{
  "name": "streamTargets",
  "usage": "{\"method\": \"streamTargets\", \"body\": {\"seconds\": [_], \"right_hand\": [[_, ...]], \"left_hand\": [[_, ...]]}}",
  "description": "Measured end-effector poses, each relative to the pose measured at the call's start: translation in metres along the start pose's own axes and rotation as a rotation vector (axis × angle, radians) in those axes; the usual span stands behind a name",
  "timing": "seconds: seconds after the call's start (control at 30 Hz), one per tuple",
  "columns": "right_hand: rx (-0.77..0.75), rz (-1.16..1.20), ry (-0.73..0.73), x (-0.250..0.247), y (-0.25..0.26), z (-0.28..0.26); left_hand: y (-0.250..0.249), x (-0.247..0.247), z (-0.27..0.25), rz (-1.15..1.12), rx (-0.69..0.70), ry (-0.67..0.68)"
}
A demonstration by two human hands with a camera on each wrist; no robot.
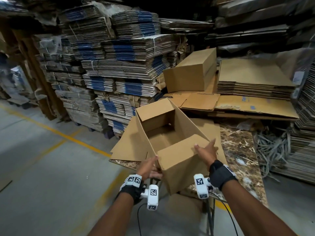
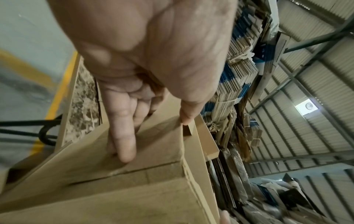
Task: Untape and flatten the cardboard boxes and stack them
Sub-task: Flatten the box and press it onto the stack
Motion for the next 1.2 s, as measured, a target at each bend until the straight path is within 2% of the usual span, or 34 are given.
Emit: {"method": "streamTargets", "body": {"seconds": [0.1,0.23,0.3,0.47,0.53,0.6,0.7,0.83,1.0,1.1,1.2], "right_hand": [[-0.088,0.024,-0.009,-0.003,-0.002,0.003],[-0.043,0.041,0.140,0.021,-0.014,-0.001],[-0.042,0.103,0.134,0.028,-0.016,-0.005],[-0.089,0.114,0.085,0.020,-0.008,-0.014],[-0.120,0.068,0.065,0.014,-0.006,-0.013],[-0.134,0.020,0.056,0.007,-0.006,-0.009],[-0.137,-0.040,0.055,-0.007,-0.012,0.003],[-0.152,-0.120,0.045,-0.024,-0.007,0.009],[-0.102,-0.307,-0.238,-0.023,0.014,0.010],[-0.034,-0.491,-0.330,-0.007,0.025,0.013],[0.052,-0.694,-0.373,0.010,0.039,0.009]], "left_hand": [[0.001,0.025,-0.006,-0.054,-0.013,0.114],[0.005,0.062,-0.002,0.029,0.047,0.218],[0.001,0.070,0.005,0.191,0.144,0.188],[-0.036,0.049,0.023,0.723,0.635,-0.128],[-0.055,0.039,0.033,0.934,0.771,-0.181],[-0.072,0.031,0.048,1.149,0.808,-0.140],[-0.083,0.022,0.074,1.443,0.753,-0.096],[-0.090,0.025,0.085,1.408,0.824,-0.077],[-0.063,0.039,0.093,1.102,0.824,-0.070],[-0.046,0.041,0.090,0.976,0.809,-0.068],[-0.038,0.034,0.087,0.926,0.859,-0.057]]}}
Point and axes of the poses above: each hand's wrist, its own z-axis towards the middle knuckle, its own x-axis out of the palm, y = z × x, the point moved 2 cm from there along z, towards the middle knuckle, and after that the axes turned 10 degrees about -z, right-handed, at the moved point
